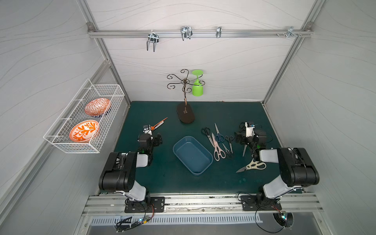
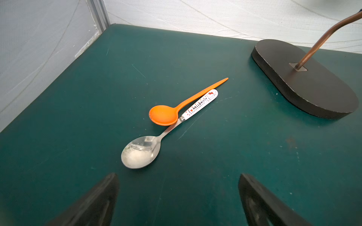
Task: Put the scissors into the storage box
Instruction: Pick up the scissors from the center of the board.
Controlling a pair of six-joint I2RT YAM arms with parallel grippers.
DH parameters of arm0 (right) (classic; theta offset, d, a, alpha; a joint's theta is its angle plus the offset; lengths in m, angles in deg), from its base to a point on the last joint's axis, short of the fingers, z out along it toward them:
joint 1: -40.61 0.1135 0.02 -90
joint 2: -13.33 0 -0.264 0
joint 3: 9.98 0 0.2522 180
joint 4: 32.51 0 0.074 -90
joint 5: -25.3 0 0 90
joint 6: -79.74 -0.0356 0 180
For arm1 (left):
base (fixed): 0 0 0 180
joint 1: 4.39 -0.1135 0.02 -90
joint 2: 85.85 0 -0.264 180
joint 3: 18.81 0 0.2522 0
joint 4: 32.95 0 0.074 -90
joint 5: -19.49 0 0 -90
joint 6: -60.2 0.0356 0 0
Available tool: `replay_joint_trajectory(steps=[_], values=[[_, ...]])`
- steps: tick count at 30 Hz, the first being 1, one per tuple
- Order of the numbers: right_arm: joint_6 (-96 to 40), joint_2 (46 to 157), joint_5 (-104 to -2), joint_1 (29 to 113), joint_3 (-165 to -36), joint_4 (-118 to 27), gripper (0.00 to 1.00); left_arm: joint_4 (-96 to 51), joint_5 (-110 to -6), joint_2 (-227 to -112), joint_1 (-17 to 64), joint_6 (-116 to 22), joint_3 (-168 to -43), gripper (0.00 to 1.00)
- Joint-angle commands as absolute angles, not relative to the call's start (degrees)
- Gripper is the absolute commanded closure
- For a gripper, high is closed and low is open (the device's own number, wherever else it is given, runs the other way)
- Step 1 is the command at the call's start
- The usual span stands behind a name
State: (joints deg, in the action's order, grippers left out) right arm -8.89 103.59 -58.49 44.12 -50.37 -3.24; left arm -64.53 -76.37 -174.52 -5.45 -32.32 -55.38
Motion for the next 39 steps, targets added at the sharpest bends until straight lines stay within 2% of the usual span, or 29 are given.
replay_joint_trajectory(steps=[1, 19, 21, 23, 28, 35, 39], values=[[-8.6, 103.3, -59.2, 44.6, -50.1, -2.9, 0.01, -66.1, -77.3, -174.6, -5.3, -31.6, -57.0, 0.01], [-9.4, 103.0, -57.5, 43.4, -50.4, -3.3, 0.01, -66.0, -77.0, -174.4, -5.4, -31.6, -56.9, 0.01], [-9.9, 100.6, -58.7, 43.4, -52.6, -8.9, 0.01, -63.7, -78.5, -173.1, -5.4, -32.0, -58.3, 0.01], [-9.9, 97.5, -60.3, 43.9, -55.2, -15.6, 0.01, -52.1, -78.0, -168.9, -5.4, -31.9, -62.8, 0.01], [-15.6, 92.7, -65.3, 46.5, -66.6, -36.7, 0.05, -39.4, -81.5, -160.9, -3.4, -36.9, -66.7, 0.01], [-20.7, 100.7, -67.9, 57.1, -90.8, -75.1, 0.19, -18.3, -76.3, -154.7, -1.8, -58.2, -72.9, 0.02], [-21.9, 105.1, -69.1, 62.3, -97.2, -85.3, 0.22, -13.3, -69.9, -154.1, 0.2, -66.4, -72.6, 0.05]])
